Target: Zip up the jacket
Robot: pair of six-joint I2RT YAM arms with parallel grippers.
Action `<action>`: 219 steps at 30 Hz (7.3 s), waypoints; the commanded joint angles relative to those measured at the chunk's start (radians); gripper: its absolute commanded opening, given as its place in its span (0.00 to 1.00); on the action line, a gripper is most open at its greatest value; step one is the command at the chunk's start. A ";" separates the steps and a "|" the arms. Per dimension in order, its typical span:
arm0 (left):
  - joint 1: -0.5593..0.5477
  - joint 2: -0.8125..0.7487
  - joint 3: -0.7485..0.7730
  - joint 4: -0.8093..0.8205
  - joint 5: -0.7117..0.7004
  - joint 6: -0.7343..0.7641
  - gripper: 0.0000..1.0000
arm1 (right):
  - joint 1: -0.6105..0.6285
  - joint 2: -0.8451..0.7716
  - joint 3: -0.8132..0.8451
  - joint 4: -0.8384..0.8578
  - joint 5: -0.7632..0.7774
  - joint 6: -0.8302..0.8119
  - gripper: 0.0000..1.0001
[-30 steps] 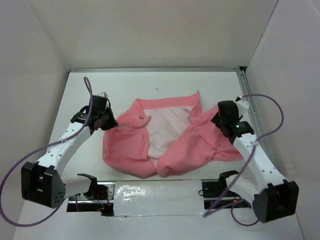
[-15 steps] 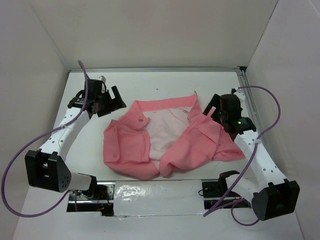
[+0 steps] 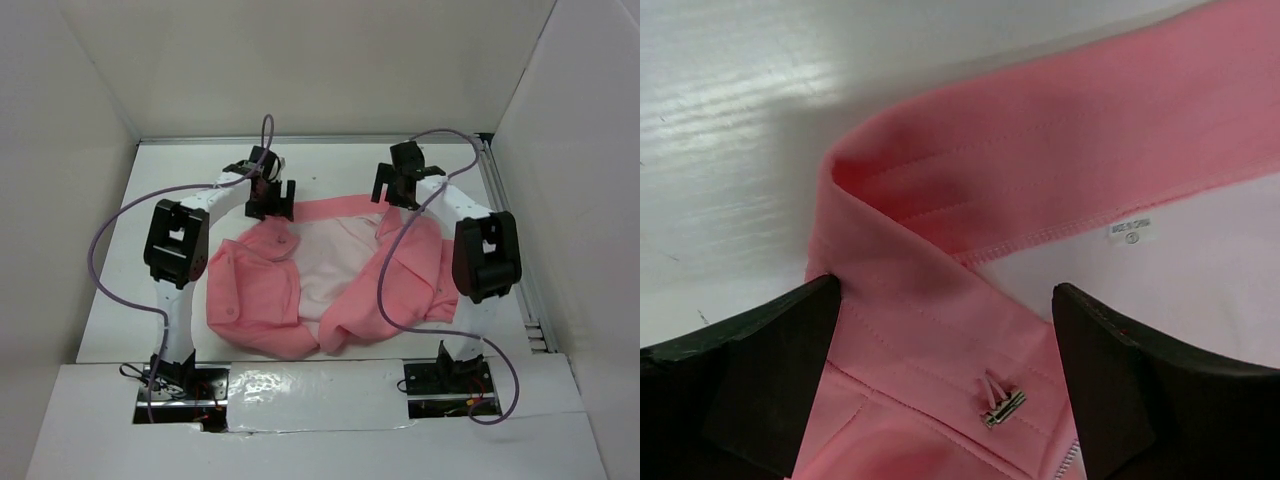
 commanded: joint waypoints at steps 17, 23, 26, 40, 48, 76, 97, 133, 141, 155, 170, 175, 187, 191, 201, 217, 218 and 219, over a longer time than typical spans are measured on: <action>-0.025 -0.182 0.074 0.037 -0.062 0.025 0.00 | 0.027 -0.071 0.128 -0.057 0.159 0.012 0.00; -0.135 -0.654 -0.034 0.206 -0.218 0.046 0.00 | 0.173 -0.535 0.100 0.013 0.418 -0.030 0.00; -0.203 -0.814 0.008 0.238 -0.269 0.055 0.00 | 0.312 -0.705 0.112 0.110 0.573 -0.126 0.00; -0.326 -1.008 0.535 0.238 0.157 0.008 0.00 | 0.698 -0.834 0.720 0.075 0.448 -0.430 0.00; -0.324 -0.997 0.511 0.267 0.119 -0.007 0.00 | 0.699 -0.811 0.720 0.090 0.539 -0.441 0.00; 0.035 -0.107 0.366 0.148 0.016 -0.175 0.99 | 0.073 0.082 0.538 -0.065 0.097 0.044 1.00; -0.332 -0.609 -0.761 0.263 0.139 -0.400 0.99 | 0.244 -0.491 -0.593 0.012 0.001 0.426 0.95; -0.052 -0.914 -0.748 0.169 0.065 -0.313 0.99 | 0.191 -0.682 -0.445 0.036 0.115 0.237 0.86; -0.108 -0.715 -0.632 0.169 0.041 -0.320 0.99 | 0.265 -0.445 -0.324 0.024 0.133 0.168 0.84; -0.227 -0.218 -0.328 0.010 0.001 -0.256 0.90 | 0.267 0.028 0.005 -0.091 0.175 0.171 0.77; -0.270 -0.262 -0.285 -0.047 -0.062 -0.268 0.00 | 0.242 -0.013 -0.145 -0.013 0.120 0.219 0.77; -0.266 -0.371 -0.221 -0.075 -0.111 -0.228 0.00 | 0.241 -0.041 -0.175 0.000 0.120 0.229 0.77; -0.452 -0.755 -0.374 -0.064 0.001 -0.289 0.02 | 0.241 -0.044 -0.167 0.050 0.071 0.262 0.77; -0.626 -0.795 -0.620 -0.016 0.053 -0.421 0.01 | 0.231 -0.032 -0.139 0.039 0.063 0.277 0.77; -0.810 -0.566 -0.649 -0.053 0.044 -0.622 0.64 | 0.231 -0.099 -0.141 0.015 0.072 0.269 0.78; -0.640 -0.683 -0.738 0.160 0.061 -0.456 0.99 | 0.287 -0.348 -0.474 0.075 -0.076 0.311 0.82; -0.626 -0.645 -0.736 0.195 0.076 -0.445 0.99 | 0.284 -0.340 -0.490 0.105 -0.093 0.303 0.86; -0.611 -0.625 -0.736 0.209 0.081 -0.429 0.99 | 0.284 -0.319 -0.488 0.109 -0.103 0.303 0.90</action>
